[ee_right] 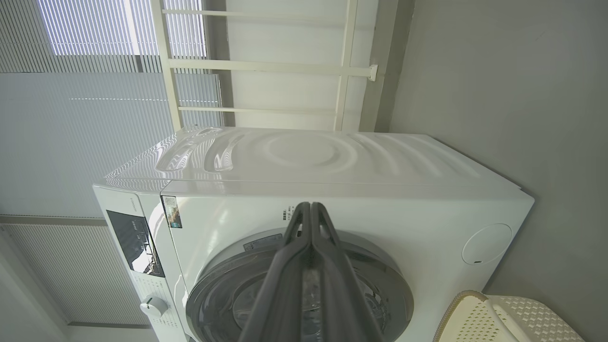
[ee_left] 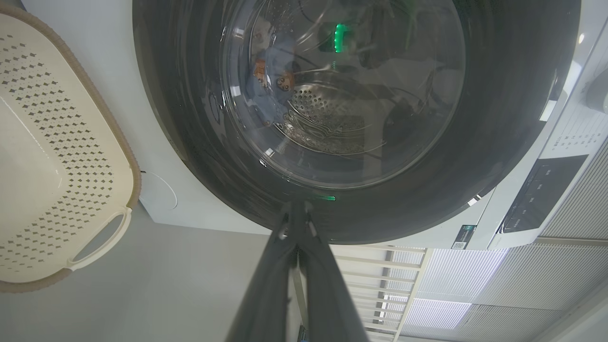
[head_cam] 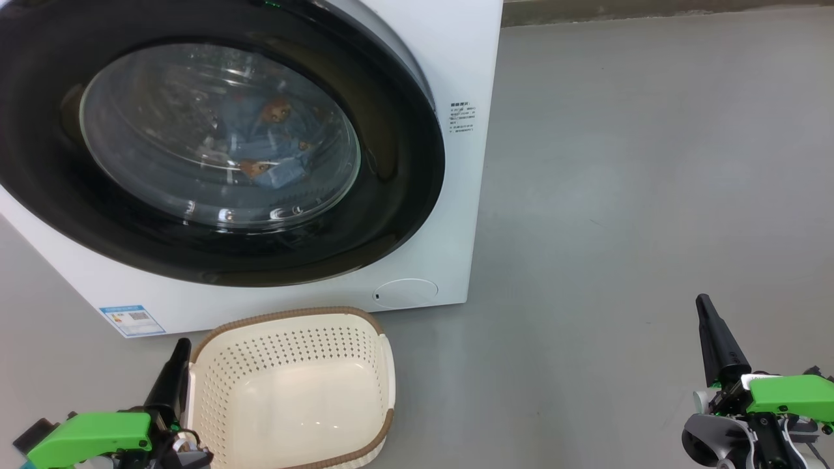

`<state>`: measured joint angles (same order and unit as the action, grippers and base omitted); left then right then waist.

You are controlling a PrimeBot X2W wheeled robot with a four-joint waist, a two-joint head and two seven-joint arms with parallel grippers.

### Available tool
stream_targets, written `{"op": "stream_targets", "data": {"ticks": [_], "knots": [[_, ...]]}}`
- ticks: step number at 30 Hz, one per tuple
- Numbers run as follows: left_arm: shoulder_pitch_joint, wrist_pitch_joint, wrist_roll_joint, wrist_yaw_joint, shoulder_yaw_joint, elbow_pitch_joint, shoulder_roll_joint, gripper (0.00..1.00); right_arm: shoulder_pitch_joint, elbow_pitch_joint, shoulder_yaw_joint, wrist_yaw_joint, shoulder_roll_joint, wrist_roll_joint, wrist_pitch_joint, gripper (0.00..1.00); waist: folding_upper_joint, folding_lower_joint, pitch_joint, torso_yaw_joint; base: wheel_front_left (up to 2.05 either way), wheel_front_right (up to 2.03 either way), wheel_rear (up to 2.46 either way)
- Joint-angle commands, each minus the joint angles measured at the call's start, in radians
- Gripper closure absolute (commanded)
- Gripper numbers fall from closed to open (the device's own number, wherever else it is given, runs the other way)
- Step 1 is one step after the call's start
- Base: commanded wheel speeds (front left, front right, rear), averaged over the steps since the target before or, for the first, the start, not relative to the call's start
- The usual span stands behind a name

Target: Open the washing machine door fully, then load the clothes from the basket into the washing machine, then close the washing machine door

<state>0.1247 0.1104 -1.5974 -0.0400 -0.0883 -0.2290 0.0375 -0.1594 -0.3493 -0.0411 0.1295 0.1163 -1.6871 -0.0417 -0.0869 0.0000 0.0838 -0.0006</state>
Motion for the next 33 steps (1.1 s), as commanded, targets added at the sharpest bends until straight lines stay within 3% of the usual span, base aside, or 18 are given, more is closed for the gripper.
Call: {"op": "stream_targets", "data": {"ticks": [1, 33], "knots": [[0.037, 0.003, -0.003, -0.001, -0.034, 0.019, 0.013, 1.00, -0.031, 0.030, 0.028, 0.001, 0.012, -0.009, 0.006, 1.00, 0.0000, 0.0000, 0.000, 0.000, 0.00, 0.00, 0.00], [0.037, 0.003, -0.003, -0.001, -0.034, 0.020, 0.013, 1.00, -0.029, 0.036, 0.069, 0.001, 0.041, -0.046, 0.036, 1.00, 0.0000, 0.0000, 0.000, 0.000, 0.00, 0.00, 0.00]]}}
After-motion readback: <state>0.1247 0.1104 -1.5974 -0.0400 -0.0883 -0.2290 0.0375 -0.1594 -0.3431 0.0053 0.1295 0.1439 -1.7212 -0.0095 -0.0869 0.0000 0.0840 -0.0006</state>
